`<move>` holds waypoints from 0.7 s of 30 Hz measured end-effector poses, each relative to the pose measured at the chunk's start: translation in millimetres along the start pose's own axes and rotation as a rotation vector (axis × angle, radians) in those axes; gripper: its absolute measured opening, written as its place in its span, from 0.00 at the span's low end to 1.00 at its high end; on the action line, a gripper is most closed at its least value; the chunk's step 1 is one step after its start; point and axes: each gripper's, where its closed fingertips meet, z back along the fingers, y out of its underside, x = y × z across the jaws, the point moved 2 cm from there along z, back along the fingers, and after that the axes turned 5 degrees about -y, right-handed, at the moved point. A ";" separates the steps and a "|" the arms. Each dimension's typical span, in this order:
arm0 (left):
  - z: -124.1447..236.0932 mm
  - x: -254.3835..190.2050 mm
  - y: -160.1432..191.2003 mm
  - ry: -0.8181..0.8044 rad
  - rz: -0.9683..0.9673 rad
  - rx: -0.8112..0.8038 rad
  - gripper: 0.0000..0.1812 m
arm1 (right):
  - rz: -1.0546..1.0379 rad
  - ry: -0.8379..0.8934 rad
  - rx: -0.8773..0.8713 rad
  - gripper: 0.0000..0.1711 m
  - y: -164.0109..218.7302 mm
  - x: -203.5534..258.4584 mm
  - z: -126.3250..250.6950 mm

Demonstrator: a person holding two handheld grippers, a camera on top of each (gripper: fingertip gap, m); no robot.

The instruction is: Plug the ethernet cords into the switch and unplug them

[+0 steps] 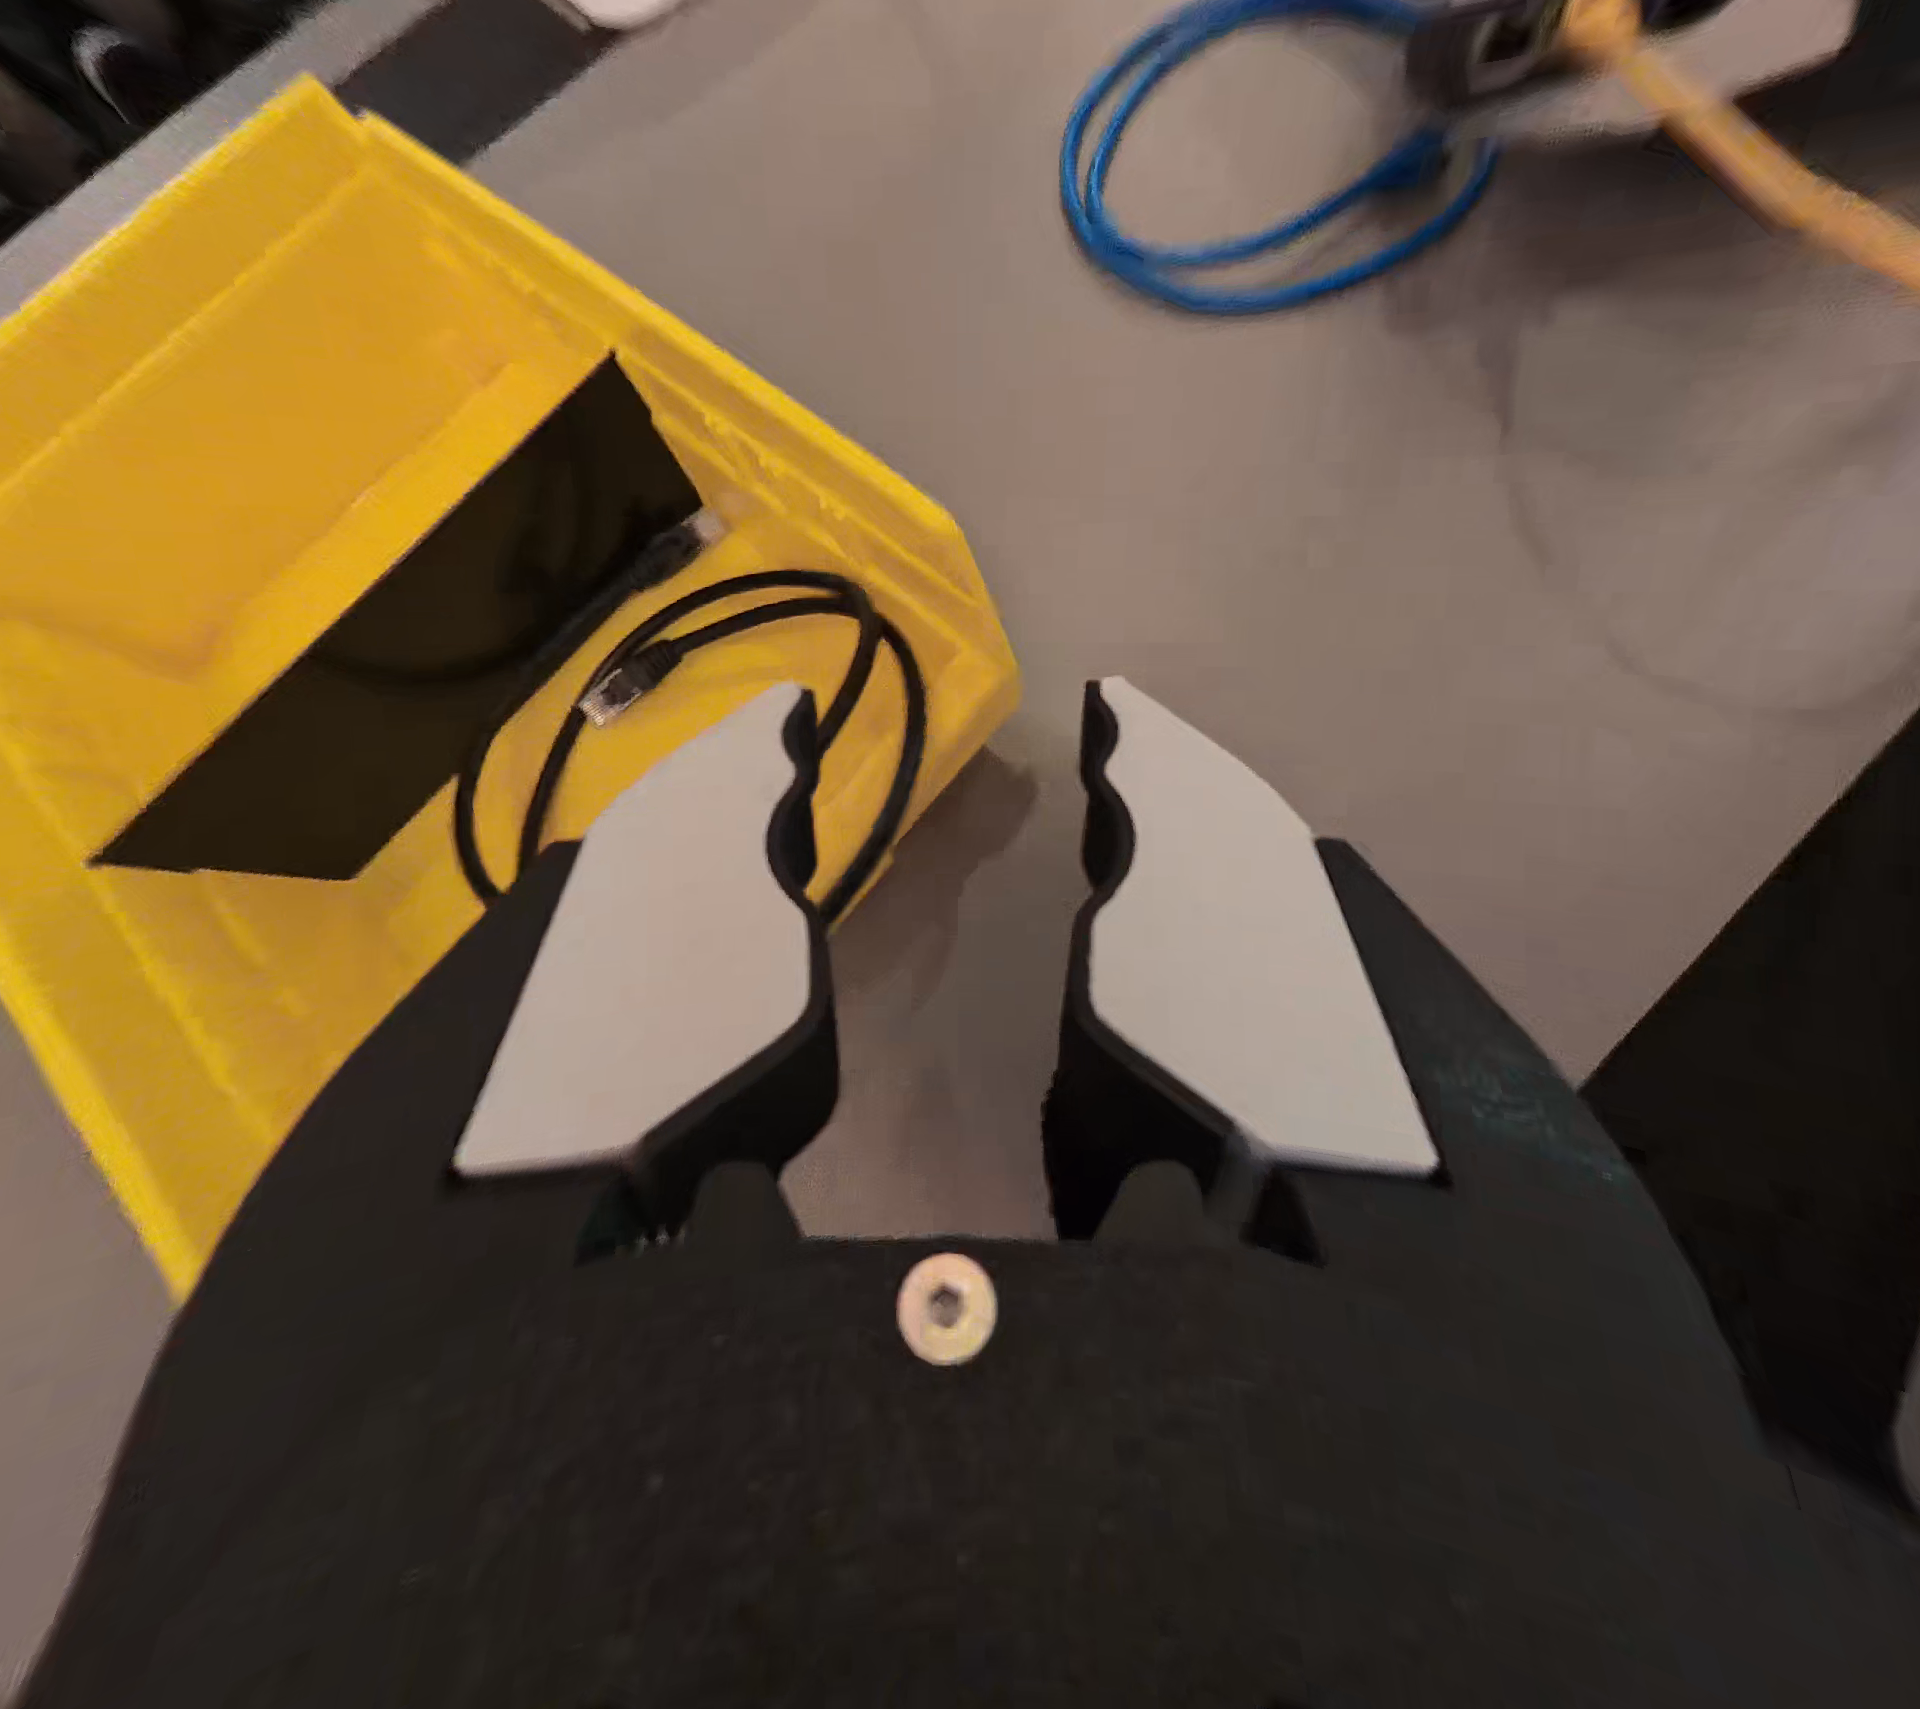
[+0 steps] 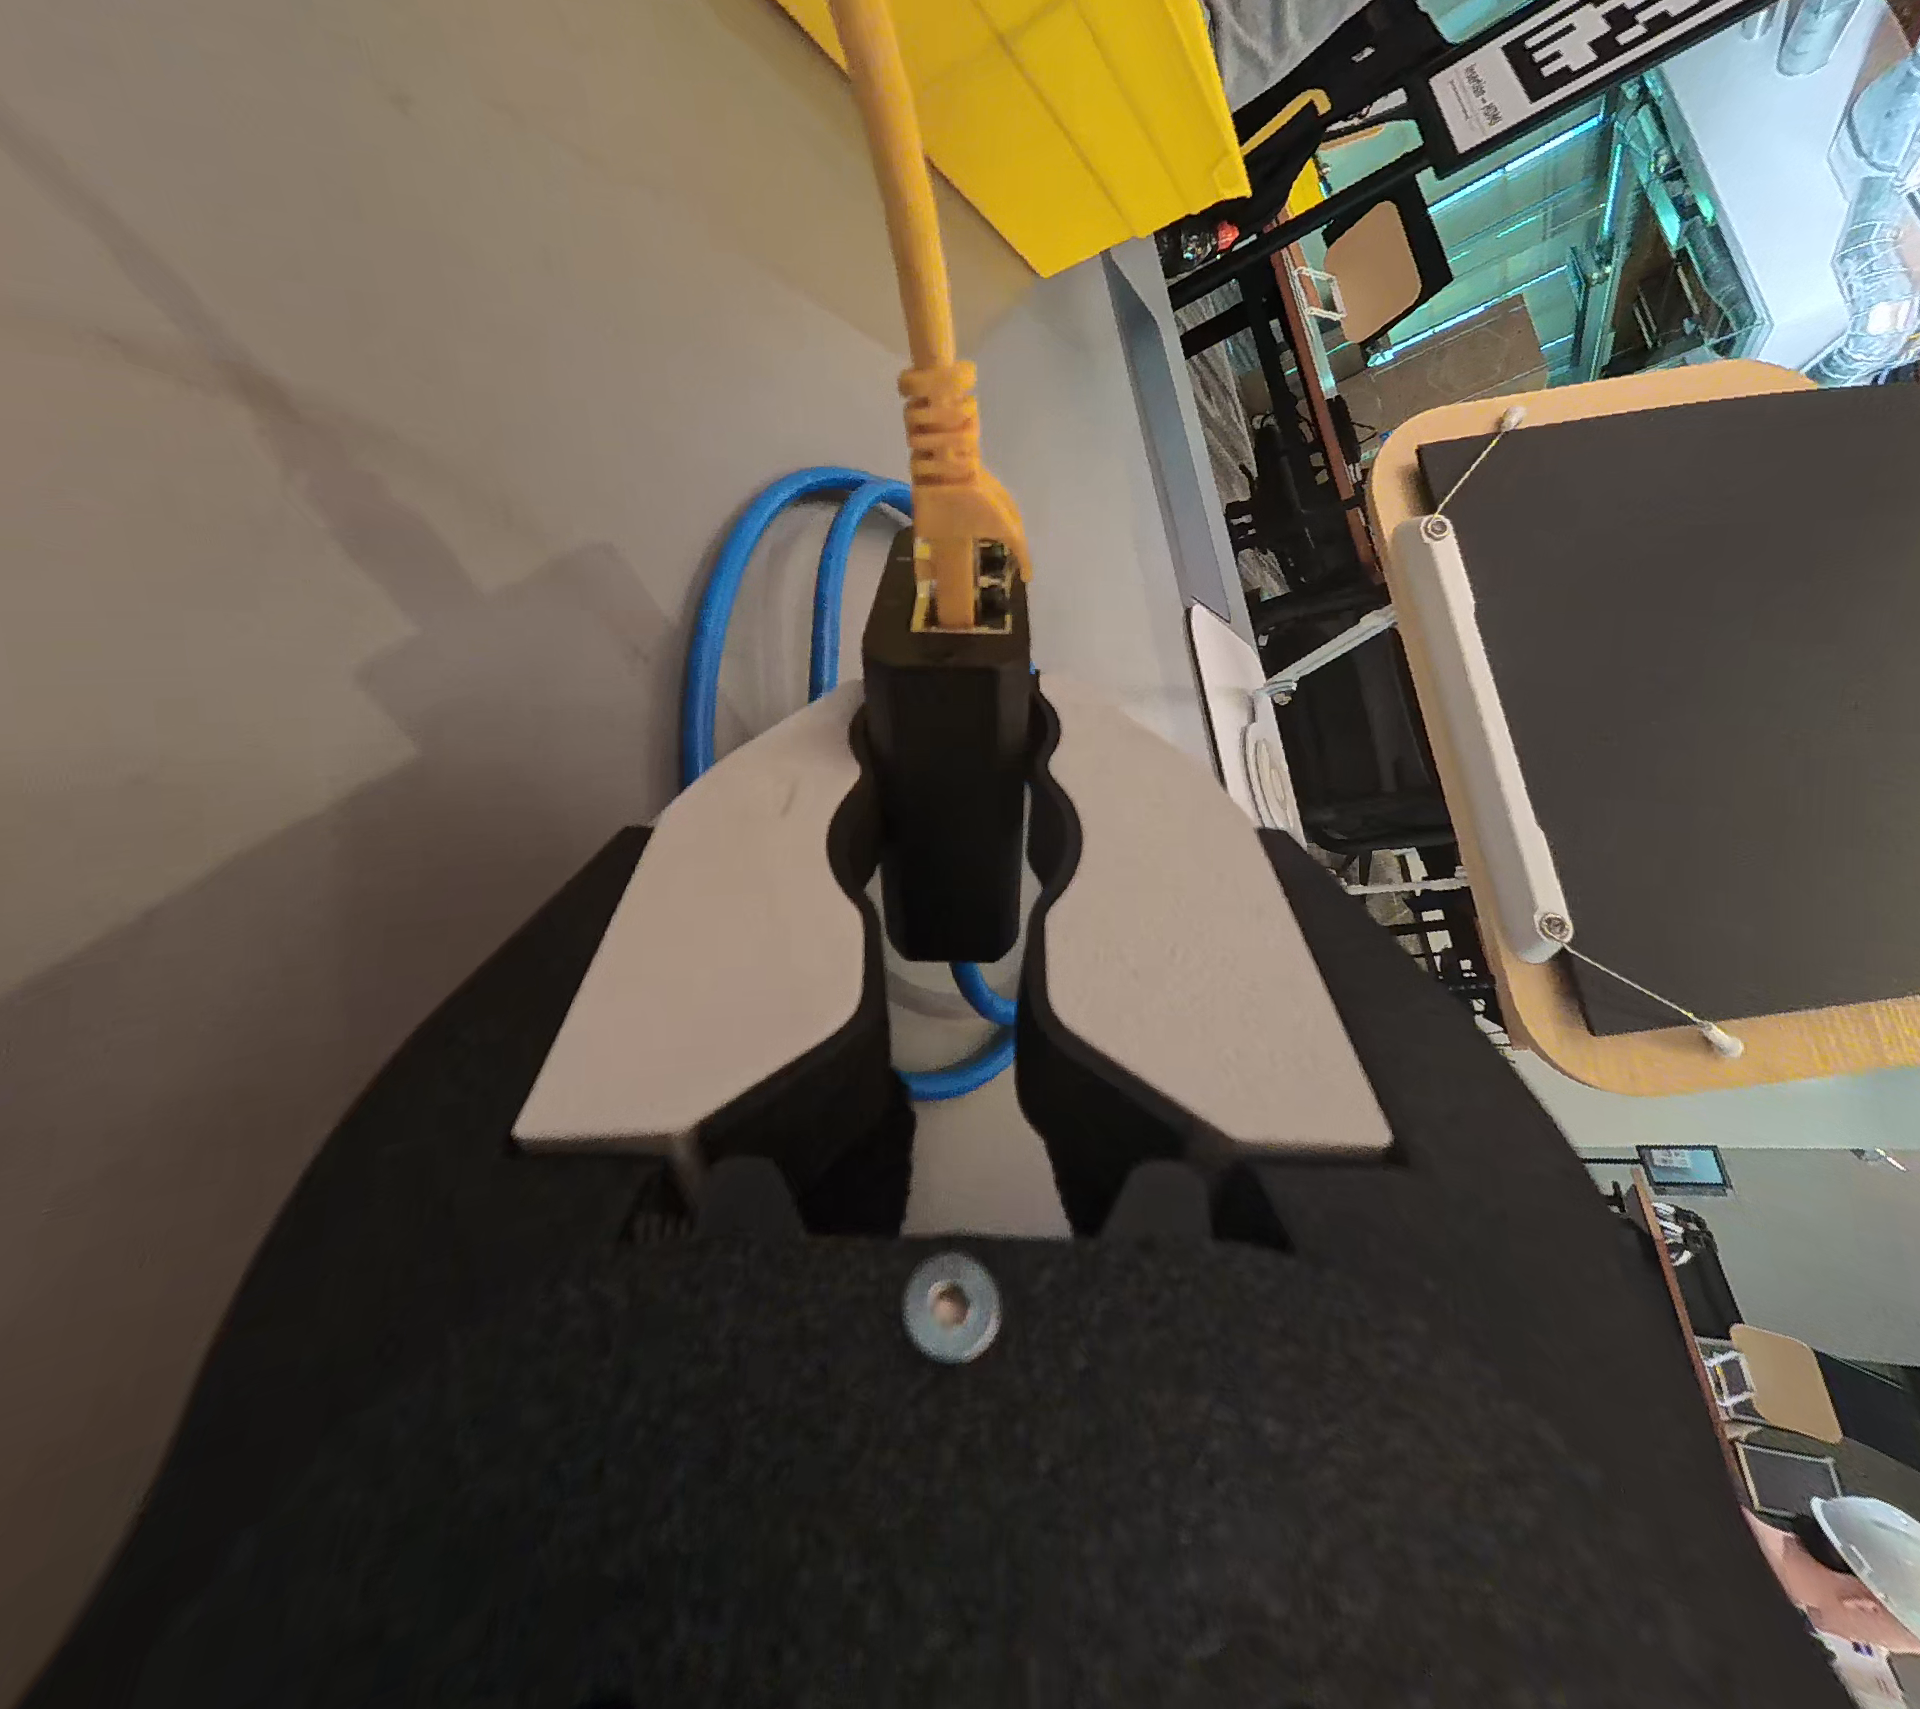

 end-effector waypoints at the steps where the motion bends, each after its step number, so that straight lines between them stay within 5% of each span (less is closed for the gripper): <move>1: -7.9 7.4 3.0 -0.001 -0.048 0.068 0.30 | -0.001 -0.002 0.001 0.14 0.2 0.2 -0.4; 5: -50.4 19.9 37.8 0.050 -0.171 0.332 0.33 | -0.001 -0.006 0.013 0.14 2.3 1.1 -1.0; 7: -61.4 20.0 54.5 0.118 -0.151 0.426 0.19 | 0.005 -0.008 0.018 0.14 2.7 2.0 -1.2; 21: -27.1 7.7 53.4 0.125 -0.118 0.335 0.07 | -0.049 -0.019 -0.006 0.14 3.1 -1.6 0.8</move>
